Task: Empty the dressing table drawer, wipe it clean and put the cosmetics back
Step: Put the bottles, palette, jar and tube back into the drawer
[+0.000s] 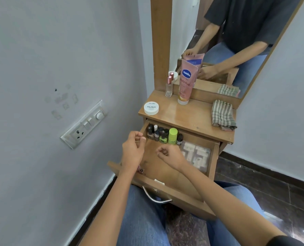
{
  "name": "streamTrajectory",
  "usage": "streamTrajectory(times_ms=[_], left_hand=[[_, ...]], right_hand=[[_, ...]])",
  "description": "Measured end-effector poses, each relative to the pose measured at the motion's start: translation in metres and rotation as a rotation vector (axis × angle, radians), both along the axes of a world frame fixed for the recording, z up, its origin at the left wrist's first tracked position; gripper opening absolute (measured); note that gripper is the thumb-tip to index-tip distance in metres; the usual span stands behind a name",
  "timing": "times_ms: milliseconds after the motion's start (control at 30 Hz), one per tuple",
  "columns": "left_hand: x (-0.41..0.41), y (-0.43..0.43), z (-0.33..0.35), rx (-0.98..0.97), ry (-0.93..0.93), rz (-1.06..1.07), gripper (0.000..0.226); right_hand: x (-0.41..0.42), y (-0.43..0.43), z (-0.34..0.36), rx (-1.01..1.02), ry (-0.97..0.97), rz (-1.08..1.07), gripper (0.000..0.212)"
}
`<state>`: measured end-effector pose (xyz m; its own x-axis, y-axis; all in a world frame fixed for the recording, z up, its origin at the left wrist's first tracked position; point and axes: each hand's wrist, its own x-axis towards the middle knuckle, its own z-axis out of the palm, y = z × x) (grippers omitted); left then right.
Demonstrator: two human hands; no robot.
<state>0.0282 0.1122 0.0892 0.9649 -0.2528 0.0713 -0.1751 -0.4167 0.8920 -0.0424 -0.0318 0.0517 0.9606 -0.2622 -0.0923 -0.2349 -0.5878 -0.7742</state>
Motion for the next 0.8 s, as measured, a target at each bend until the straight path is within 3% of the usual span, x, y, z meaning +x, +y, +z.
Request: streamTrajectory(times_ms=[200,300,433,567,800], left_hand=[[0.028,-0.032,0.015,-0.007,-0.104,-0.065,0.008],[0.05,-0.054,0.026,-0.014,-0.138,-0.114,0.013],[0.082,-0.083,0.043,-0.001,-0.156,-0.161,0.021],[0.113,-0.11,0.053,0.032,-0.177,-0.193,0.026],[0.145,-0.15,0.049,0.089,-0.18,-0.225,0.026]], right_hand=[[0.033,-0.036,0.054,-0.147,-0.256,-0.223,0.018],[0.058,-0.054,0.074,-0.334,-0.246,-0.234,0.028],[0.087,-0.067,0.097,-0.535,-0.187,-0.253,0.022],[0.096,-0.08,0.102,-0.484,-0.265,-0.486,0.019],[0.103,-0.111,0.078,-0.261,-0.312,-0.727,0.061]])
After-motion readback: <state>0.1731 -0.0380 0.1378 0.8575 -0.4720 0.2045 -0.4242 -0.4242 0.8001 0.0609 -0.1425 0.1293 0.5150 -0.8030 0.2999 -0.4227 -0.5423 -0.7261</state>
